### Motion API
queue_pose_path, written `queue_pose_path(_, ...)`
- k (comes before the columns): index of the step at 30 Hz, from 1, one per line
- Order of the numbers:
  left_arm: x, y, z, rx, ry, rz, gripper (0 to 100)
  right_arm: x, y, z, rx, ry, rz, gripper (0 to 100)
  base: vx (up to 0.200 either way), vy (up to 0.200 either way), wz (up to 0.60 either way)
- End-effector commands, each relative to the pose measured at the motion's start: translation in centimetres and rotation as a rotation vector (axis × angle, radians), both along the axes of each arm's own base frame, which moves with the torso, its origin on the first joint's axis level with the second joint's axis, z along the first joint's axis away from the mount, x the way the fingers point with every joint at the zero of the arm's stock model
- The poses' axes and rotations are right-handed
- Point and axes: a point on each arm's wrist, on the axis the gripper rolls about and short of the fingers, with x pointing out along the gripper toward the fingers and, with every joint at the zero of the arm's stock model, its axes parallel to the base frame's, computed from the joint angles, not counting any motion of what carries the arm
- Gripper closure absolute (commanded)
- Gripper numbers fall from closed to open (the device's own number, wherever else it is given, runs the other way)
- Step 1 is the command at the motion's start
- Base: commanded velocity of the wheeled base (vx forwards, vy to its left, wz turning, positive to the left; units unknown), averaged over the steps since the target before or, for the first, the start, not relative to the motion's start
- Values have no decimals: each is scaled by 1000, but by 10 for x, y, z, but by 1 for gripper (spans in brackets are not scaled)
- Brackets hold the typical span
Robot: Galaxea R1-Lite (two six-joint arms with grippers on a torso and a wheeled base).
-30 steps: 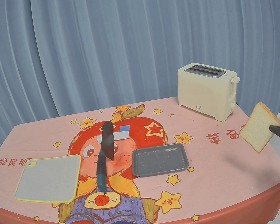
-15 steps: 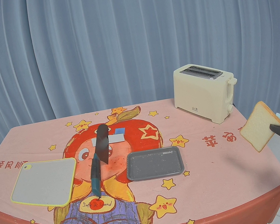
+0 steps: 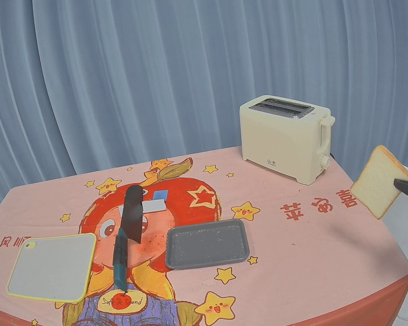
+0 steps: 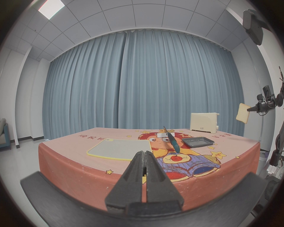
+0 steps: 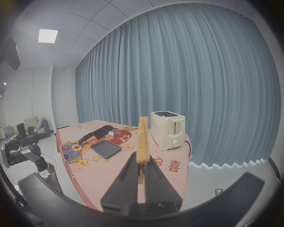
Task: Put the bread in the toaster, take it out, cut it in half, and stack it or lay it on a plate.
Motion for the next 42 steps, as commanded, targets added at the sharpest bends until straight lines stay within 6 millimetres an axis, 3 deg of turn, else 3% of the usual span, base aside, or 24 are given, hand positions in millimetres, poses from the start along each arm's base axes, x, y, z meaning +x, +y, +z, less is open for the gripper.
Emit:
queue_pose_path(1,1,0,-5,0,20,-2,100,-1,0,3,-1,-16,-1,100,0,0,0)
queue_pose_path(7,1,0,-5,3,19,-4,100,-12,-2,7,7,-64,-1,100,0,0,0)
queue_pose_path(20,1,0,-5,3,19,-4,100,-10,-3,11,8,-72,-20,100,0,0,0)
queue_pose_path(35,1,0,-5,3,19,-4,100,-3,-6,6,4,-32,-68,100,0,0,0)
queue_pose_path(42,1,0,-5,3,19,-4,100,13,-4,19,4,-46,-65,100,0,0,0)
